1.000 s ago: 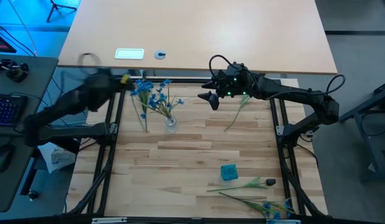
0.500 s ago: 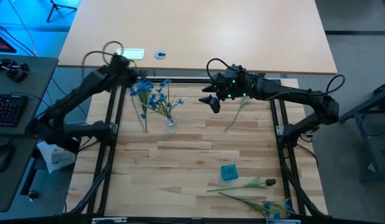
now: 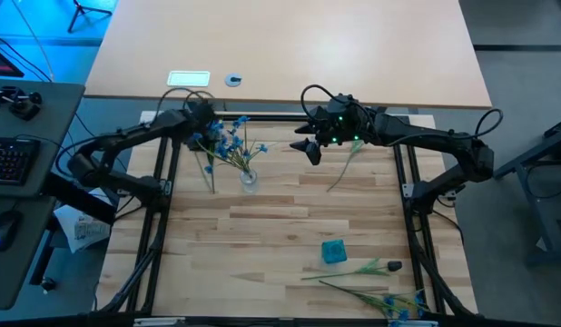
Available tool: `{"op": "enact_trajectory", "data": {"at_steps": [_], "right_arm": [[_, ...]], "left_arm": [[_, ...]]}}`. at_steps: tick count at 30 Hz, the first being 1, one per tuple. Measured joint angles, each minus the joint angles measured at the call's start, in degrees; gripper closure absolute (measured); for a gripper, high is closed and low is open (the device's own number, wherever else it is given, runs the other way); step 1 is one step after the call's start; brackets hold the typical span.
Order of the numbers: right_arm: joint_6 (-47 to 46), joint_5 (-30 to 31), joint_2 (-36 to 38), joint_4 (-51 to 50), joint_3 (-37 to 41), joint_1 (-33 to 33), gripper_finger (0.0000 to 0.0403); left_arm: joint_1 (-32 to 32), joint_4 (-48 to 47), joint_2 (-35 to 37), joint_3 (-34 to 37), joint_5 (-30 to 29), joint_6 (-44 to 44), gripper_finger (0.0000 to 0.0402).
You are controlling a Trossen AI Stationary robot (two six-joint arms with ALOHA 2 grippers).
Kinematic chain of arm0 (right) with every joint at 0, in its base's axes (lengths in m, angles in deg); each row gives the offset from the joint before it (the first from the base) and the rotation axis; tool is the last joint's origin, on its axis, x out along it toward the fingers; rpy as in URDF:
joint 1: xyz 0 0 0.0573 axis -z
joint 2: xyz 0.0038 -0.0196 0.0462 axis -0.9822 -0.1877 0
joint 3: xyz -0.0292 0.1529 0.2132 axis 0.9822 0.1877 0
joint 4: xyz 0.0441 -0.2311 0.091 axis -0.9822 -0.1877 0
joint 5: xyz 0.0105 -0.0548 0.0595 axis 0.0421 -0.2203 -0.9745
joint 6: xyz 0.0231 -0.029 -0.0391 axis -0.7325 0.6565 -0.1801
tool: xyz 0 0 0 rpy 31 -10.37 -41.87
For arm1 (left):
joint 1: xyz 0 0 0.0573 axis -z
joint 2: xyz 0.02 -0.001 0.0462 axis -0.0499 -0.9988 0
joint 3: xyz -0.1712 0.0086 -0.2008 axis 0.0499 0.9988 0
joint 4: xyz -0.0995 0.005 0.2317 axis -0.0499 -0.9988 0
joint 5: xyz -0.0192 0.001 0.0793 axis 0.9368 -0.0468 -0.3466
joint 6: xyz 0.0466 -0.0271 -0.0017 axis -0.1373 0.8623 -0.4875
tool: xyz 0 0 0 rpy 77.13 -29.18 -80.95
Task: Sort flowers into vase by color
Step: Put the top light blue flowers into the transparent vase
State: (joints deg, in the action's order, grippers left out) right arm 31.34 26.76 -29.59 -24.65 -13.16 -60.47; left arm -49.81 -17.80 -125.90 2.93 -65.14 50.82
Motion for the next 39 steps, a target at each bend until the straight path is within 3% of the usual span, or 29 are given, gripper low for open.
{"op": "enact_trajectory", "data": {"at_steps": [7, 16, 31, 39], "right_arm": [[0.5, 2.1, 0.0, 0.0, 0.0, 0.0, 0.0139], [-0.5, 5.8, -0.2, 0.0, 0.0, 0.0, 0.0139], [-2.9, 8.3, -0.2, 0.0, 0.0, 0.0, 0.0139], [-3.1, 9.1, -0.2, 0.0, 0.0, 0.0, 0.0139]], "left_arm": [[0.3, 14.3, 1.3, 8.1, 8.3, 4.2, 0.0402], [0.9, 10.2, 0.9, 8.1, 4.2, 1.5, 0.0393], [0.9, 11.9, -1.7, 8.1, -1.0, 1.7, 0.0255], [0.9, 17.4, -5.7, 8.1, -1.4, 4.6, 0.0232]]}}
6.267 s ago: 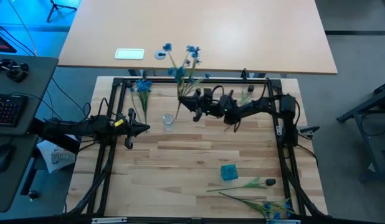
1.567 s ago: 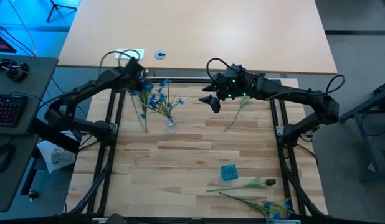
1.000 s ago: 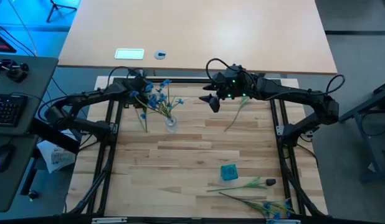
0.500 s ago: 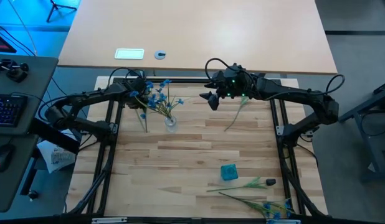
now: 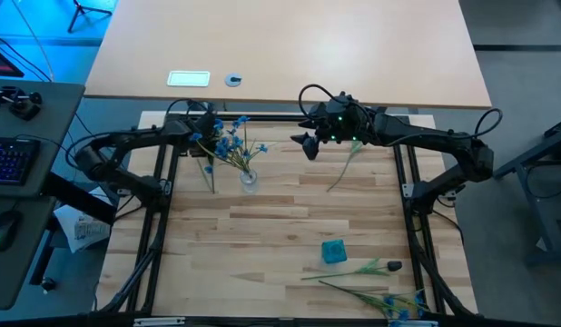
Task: Sort flowers into vase by color
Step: Put the top light blue flowers into the transparent vase
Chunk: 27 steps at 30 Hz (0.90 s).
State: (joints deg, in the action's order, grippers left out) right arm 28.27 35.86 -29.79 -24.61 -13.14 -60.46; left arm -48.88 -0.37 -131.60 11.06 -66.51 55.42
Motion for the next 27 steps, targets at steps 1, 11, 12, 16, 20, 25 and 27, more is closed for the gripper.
{"op": "enact_trajectory", "data": {"at_steps": [1, 11, 12, 16, 20, 25, 27], "right_arm": [[-0.2, 0.3, 0.0, 0.0, 0.0, 0.0, 0.0139], [-2.5, 0.7, 0.0, 0.0, 0.0, 0.0, 0.0139], [-2.5, 0.7, 0.0, 0.0, 0.0, 0.0, 0.0139], [-2.5, 0.8, 0.0, 0.0, 0.0, 0.0, 0.0139], [-2.5, 1.8, 0.0, 0.0, 0.0, 0.0, 0.0139], [-2.5, 2.3, 0.0, 0.0, 0.0, 0.0, 0.0139], [-2.4, 2.2, 0.0, 0.0, 0.0, 0.0, 0.0139]], "left_arm": [[0.0, 0.2, -0.6, 0.0, 0.1, 0.0, 0.0232], [0.0, 0.1, -5.7, -0.2, -1.0, -0.1, 0.0231], [0.0, -0.1, -6.0, -0.2, -1.2, -0.1, 0.0231], [0.0, -0.2, -6.6, -0.2, -1.3, -1.2, 0.0232], [-0.1, 0.3, -5.0, 0.0, -1.3, -4.9, 0.0262], [-0.2, -1.1, 0.9, 0.3, -1.5, -6.0, 0.0374], [-0.2, -0.7, 4.4, 0.2, -1.8, -6.2, 0.039]]}}
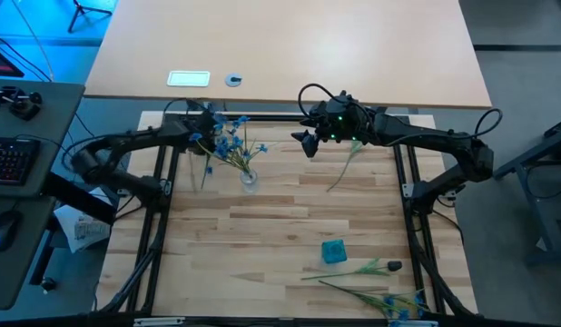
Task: Sort flowers into vase by color
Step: Put the top light blue flowers into the transparent vase
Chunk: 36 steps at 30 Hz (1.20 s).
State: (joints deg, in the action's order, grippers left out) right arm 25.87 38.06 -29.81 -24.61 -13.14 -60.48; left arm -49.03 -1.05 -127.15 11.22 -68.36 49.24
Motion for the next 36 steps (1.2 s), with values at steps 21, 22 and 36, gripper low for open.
{"op": "enact_trajectory", "data": {"at_steps": [21, 22, 36], "right_arm": [[1.4, -0.3, 0.0, 5.2, 0.0, 0.0, 0.0139], [1.4, -0.5, 0.0, 5.1, 0.0, 0.0, 0.0139], [-1.1, -0.6, 0.0, 7.5, 0.0, 0.0, 0.0139]], "left_arm": [[13.3, 40.5, 34.5, 9.2, -4.3, -6.5, 0.0401], [14.6, 43.5, 34.5, 11.6, -5.1, -5.5, 0.0401], [23.6, 73.7, 34.0, 28.7, -13.5, 2.8, 0.0401]]}}
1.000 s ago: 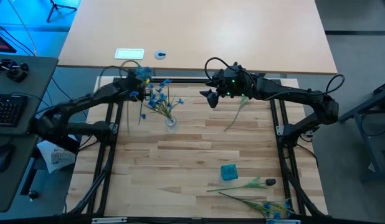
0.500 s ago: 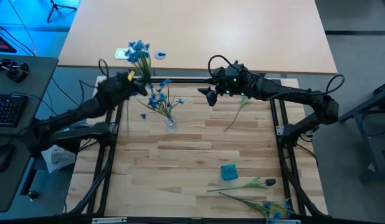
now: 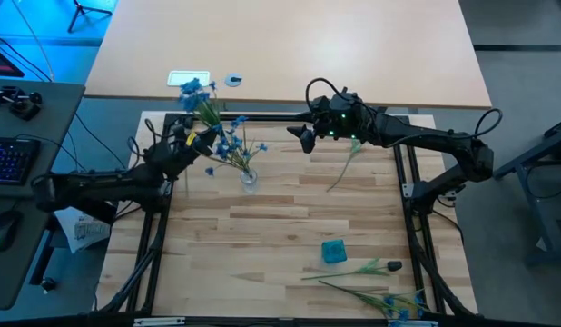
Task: Sort flowers into vase by color
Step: Put the top light blue flowers into the transparent vase
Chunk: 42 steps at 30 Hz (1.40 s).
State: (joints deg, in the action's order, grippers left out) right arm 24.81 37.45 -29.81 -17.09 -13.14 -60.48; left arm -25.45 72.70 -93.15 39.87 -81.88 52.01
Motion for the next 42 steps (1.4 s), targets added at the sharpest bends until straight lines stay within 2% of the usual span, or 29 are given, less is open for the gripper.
{"op": "enact_trajectory", "data": {"at_steps": [8, 11, 19, 26, 33, 42], "right_arm": [[-1.0, 0.0, 0.0, 0.0, 0.0, 0.0, 0.0139], [-1.2, 0.0, 0.0, 0.0, 0.0, 0.0, 0.0139], [-1.2, 0.0, 0.0, 0.2, 0.0, 0.0, 0.0139], [-1.2, 0.9, 0.0, 0.2, 0.0, 0.0, 0.0139], [-1.2, 2.6, 0.0, 0.2, 0.0, 0.0, 0.0139], [-1.2, 2.6, 0.0, 0.5, 0.0, 0.0, 0.0139]], "left_arm": [[3.7, 2.2, -1.2, 0.0, 0.2, -0.4, 0.0401], [4.2, 5.4, -1.4, -0.2, 0.1, -1.5, 0.0401], [4.3, 5.1, -1.8, -0.5, 0.5, -2.8, 0.0401], [6.0, 5.6, -5.7, -0.5, 1.5, -5.4, 0.0401], [6.6, 13.3, -9.4, -0.6, 1.6, -8.7, 0.0401], [6.0, 14.5, -6.2, -0.6, 0.8, -10.3, 0.0401]]}}
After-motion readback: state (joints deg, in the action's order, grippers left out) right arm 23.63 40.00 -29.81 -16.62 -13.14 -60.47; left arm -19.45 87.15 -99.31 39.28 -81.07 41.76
